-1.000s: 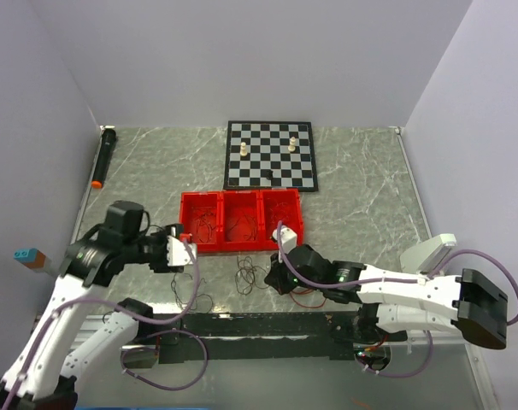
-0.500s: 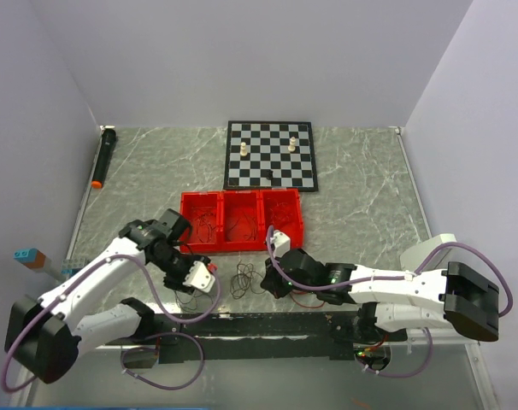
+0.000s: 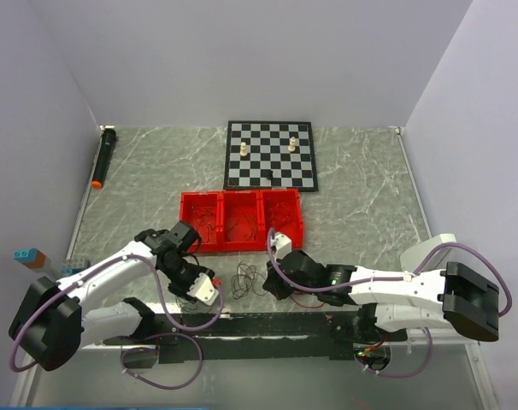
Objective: Untangle the cables
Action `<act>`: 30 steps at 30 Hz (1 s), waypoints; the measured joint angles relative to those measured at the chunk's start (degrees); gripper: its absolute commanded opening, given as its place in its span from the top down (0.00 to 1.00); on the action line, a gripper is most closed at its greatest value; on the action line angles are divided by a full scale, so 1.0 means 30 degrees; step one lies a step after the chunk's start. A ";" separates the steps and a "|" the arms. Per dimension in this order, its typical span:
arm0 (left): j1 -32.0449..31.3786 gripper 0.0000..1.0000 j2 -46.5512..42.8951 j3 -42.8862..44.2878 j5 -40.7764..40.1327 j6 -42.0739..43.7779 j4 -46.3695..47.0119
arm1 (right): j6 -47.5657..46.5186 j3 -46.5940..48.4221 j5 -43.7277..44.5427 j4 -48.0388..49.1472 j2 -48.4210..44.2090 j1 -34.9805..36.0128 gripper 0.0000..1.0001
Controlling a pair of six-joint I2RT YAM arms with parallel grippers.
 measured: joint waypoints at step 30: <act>-0.1224 0.99 -0.0634 0.0495 -0.2994 -0.1297 0.1902 | 0.0015 -0.0124 0.0765 -0.0015 -0.0160 0.0000 1.00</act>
